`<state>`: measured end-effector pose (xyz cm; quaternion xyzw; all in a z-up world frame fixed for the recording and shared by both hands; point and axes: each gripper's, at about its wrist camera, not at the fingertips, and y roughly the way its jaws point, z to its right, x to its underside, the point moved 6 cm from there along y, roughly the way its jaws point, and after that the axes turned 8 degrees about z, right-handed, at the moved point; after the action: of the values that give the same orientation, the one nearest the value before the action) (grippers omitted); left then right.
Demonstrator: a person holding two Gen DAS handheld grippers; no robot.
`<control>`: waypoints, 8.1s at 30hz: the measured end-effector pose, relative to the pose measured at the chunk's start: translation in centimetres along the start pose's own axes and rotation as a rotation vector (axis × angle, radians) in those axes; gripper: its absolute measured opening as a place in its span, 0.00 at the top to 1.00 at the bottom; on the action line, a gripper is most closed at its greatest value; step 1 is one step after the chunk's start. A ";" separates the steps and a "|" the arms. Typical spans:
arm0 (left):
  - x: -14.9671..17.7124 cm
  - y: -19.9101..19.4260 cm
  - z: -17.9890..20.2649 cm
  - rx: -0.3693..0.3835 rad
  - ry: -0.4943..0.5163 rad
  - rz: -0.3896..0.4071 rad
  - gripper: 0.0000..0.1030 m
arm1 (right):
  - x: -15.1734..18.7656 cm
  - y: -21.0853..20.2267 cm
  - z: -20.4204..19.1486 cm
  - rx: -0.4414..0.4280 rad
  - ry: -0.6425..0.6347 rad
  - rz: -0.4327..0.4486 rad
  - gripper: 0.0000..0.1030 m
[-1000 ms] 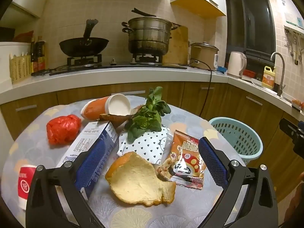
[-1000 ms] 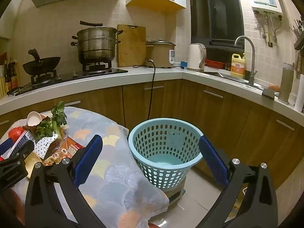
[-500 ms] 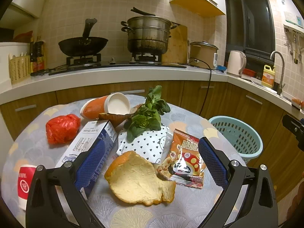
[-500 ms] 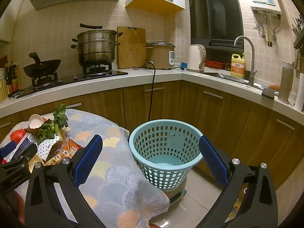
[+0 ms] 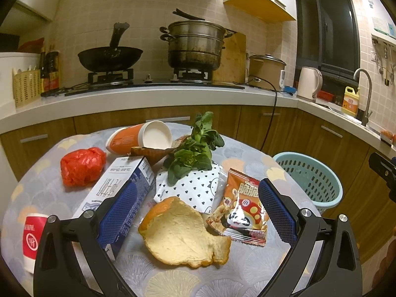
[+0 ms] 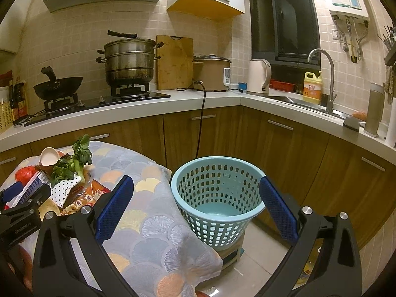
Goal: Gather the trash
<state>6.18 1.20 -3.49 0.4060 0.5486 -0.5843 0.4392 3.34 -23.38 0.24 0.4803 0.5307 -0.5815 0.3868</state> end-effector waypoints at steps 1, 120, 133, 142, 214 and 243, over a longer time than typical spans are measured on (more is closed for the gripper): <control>0.0 0.0 0.0 0.000 0.001 0.001 0.08 | 0.0 0.0 0.0 -0.001 0.002 -0.003 0.06; -4.5 -4.5 -5.6 -0.085 -0.088 -0.144 0.25 | 3.7 9.0 -11.8 -0.507 -0.126 -0.358 0.99; -6.3 3.0 7.4 0.130 0.000 -0.183 0.25 | 0.5 12.9 0.1 -0.361 0.021 -0.293 0.99; -5.0 10.3 15.6 0.239 0.036 -0.247 0.25 | 0.8 18.4 7.7 -0.256 0.070 -0.325 0.99; 1.2 -0.1 -13.3 -0.057 -0.207 -0.306 0.13 | 3.6 -1.8 -18.5 -0.931 -0.210 -0.415 0.40; 3.7 2.8 -12.0 -0.091 -0.211 -0.386 0.49 | 9.1 5.1 -23.4 -0.807 -0.274 -0.542 0.77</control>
<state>7.77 12.86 -8.61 0.2099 0.5929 -0.6715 0.3917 9.47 -0.41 -9.25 0.0568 0.7632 -0.4672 0.4427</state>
